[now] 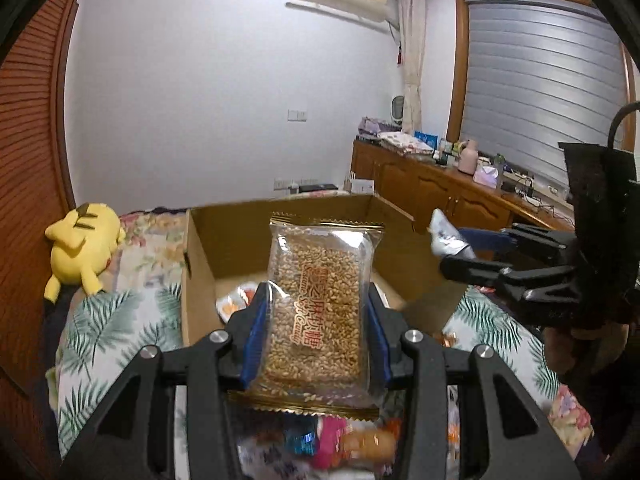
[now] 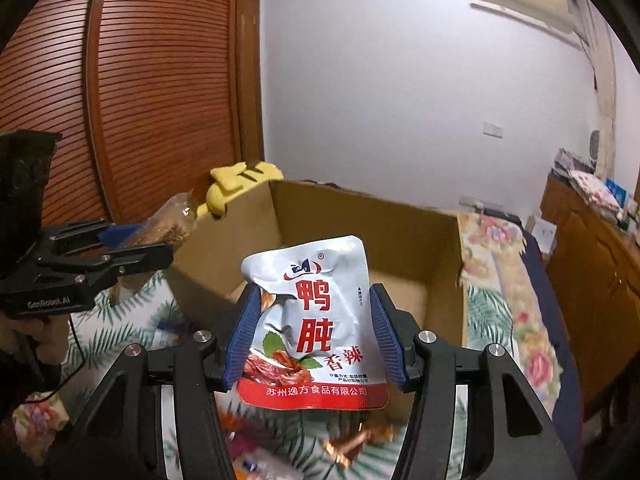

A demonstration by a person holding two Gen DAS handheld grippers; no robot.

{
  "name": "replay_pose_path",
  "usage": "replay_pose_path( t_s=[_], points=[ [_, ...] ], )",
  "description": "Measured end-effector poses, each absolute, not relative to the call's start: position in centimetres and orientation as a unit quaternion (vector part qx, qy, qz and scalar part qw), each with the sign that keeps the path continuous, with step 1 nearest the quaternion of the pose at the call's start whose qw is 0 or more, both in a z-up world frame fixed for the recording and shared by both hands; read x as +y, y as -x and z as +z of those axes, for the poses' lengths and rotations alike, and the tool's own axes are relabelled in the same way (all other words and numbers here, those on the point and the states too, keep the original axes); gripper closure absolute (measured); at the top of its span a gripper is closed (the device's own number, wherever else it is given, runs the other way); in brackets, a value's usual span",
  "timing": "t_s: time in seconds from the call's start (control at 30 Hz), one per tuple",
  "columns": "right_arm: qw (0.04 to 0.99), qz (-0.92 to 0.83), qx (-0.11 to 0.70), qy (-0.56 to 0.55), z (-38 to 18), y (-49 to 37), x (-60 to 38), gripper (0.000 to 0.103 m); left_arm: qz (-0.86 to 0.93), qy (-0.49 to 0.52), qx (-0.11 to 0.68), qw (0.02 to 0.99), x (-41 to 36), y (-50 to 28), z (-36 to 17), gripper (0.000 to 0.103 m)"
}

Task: Organize snacks
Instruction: 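Lift the sesame-bar pack with the left tool over the box while the right tool carries the duck-gizzard pouch, then open both tools to drop the packs into the box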

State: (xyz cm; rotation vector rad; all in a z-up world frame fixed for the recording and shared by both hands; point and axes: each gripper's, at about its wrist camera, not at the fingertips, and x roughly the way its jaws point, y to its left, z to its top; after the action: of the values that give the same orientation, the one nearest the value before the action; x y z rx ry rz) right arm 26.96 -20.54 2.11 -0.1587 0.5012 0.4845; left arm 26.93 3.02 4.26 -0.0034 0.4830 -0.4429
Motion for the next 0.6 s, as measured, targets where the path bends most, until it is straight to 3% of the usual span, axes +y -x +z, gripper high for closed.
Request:
replay_pose_path(
  t_s=[0.6],
  points=[
    [0.931,0.233,0.263,0.093,-0.3,-34.4,-18.5,0.047,-0.196,-0.008,0.255,0.947,1.4,-36.6,2.0,0.06]
  ],
)
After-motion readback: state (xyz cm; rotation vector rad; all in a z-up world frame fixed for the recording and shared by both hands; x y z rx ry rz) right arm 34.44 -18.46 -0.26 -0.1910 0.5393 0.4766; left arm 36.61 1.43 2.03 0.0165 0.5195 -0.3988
